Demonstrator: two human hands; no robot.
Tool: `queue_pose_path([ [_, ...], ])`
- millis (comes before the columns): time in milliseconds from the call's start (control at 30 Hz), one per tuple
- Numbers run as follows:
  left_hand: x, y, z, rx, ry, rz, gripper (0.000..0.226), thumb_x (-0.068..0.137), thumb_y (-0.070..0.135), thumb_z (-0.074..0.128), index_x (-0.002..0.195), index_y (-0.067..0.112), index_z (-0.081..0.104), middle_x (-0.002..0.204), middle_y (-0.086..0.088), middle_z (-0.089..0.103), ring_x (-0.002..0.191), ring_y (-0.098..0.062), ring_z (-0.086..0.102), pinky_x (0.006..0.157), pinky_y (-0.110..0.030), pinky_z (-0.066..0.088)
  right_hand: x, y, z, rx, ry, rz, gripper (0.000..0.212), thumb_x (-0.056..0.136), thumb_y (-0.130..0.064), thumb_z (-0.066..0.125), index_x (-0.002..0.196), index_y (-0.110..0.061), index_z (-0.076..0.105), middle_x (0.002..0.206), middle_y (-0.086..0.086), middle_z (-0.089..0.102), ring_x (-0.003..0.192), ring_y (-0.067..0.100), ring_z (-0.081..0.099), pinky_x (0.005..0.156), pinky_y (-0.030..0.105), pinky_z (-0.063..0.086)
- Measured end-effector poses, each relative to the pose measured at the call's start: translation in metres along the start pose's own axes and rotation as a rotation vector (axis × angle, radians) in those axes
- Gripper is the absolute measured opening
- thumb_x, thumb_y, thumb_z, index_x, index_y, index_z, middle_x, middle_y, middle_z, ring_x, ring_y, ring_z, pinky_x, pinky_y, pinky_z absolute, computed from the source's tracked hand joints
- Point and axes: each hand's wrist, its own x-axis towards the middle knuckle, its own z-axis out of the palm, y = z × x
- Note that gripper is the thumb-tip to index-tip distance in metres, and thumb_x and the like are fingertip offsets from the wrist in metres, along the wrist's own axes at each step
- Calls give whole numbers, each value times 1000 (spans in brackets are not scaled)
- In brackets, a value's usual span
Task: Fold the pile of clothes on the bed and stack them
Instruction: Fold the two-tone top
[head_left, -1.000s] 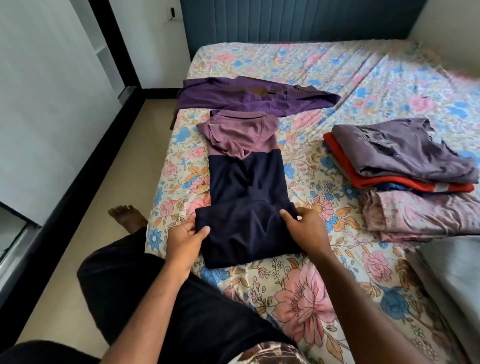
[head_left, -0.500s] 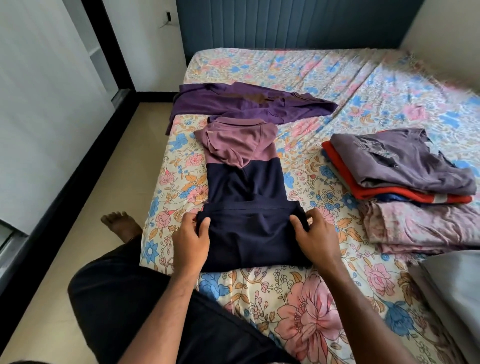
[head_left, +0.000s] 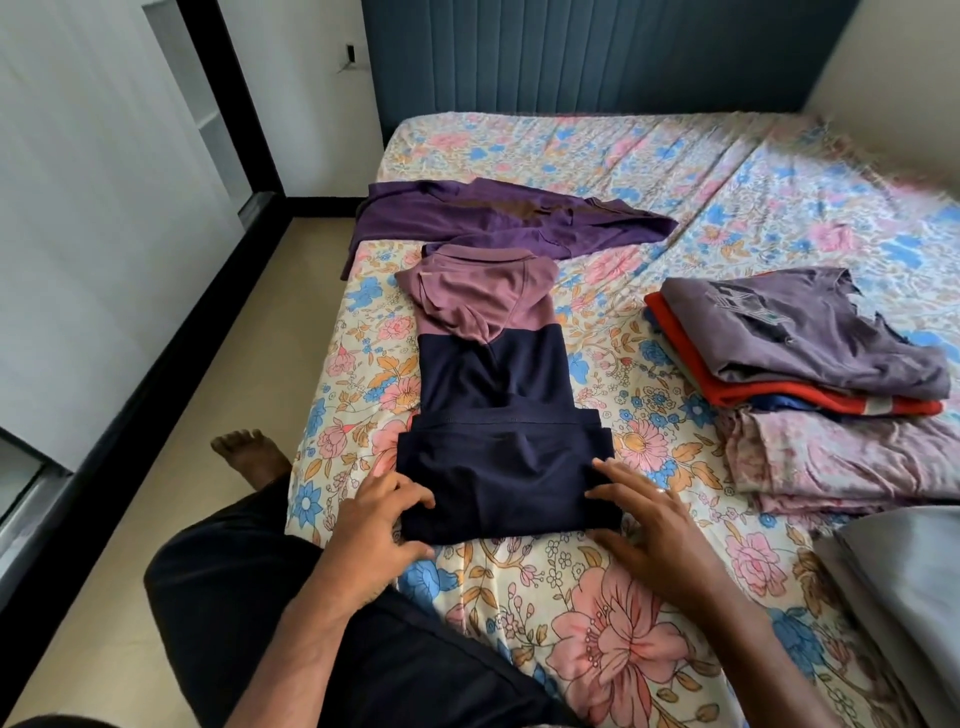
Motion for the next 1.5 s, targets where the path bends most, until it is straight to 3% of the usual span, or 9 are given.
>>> queue_pose_path([
  [100,0,-3,1,-35,108,79,42,77,-1,79,101,33,77,107,30,56,110,3,52,99,-17,43,4,-1,4,142,131,-8,22,93,-32,66,115,-34,71,147,-24,50,144,-5,35,113,40,30],
  [233,6,19,-18,-510,304,21,53,91,-8,64,107,41,75,121,20,68,124,6,54,99,-5,40,25,-20,-2,519,361,53,21,94,-9,70,112,-19,73,131,-13,67,130,9,59,104,30,52],
  [333,18,41,-34,-689,386,-23,44,101,0,51,113,36,72,115,17,71,115,-2,62,98,-19,48,49,-41,-8,608,498,76,17,97,-26,62,107,-17,71,107,-11,75,96,17,73,80,45,60],
  [433,22,50,-34,-693,451,-38,31,105,11,45,101,34,65,96,9,69,92,-24,67,82,-46,58,61,-54,-9,560,593,67,23,100,-39,49,100,-23,65,84,-9,69,70,17,67,59,50,55],
  [567,9,53,-38,-765,438,-59,33,106,14,44,93,34,67,92,1,69,87,-18,68,78,-54,60,48,-66,-14,535,582,81,17,102,-37,46,91,-33,58,78,-10,62,65,15,57,54,35,46],
  [700,-5,55,-66,-793,247,-6,26,106,23,47,101,11,70,97,-17,71,97,-38,66,90,-58,50,29,-82,-26,570,510,111,25,102,-31,50,81,-22,60,69,-7,57,62,9,50,57,25,37],
  [833,1,68,-98,-994,173,-47,27,101,13,48,92,9,73,97,-19,72,93,-28,68,87,-39,52,33,-100,-55,692,404,140,35,106,-23,51,74,-9,51,62,1,43,60,10,40,56,31,31],
  [1300,213,46,-82,-331,652,-126,26,106,11,42,80,12,43,58,5,38,51,-10,32,48,-24,25,228,-60,-66,321,532,328,28,106,-36,51,85,-19,60,72,-10,61,66,5,57,54,16,37],
  [1500,305,27,-53,-266,592,-215,24,107,18,41,87,7,47,64,-1,45,60,-26,43,57,-36,28,307,-14,-47,145,383,483,32,107,-38,47,93,-13,62,87,5,67,74,19,58,65,33,36],
])
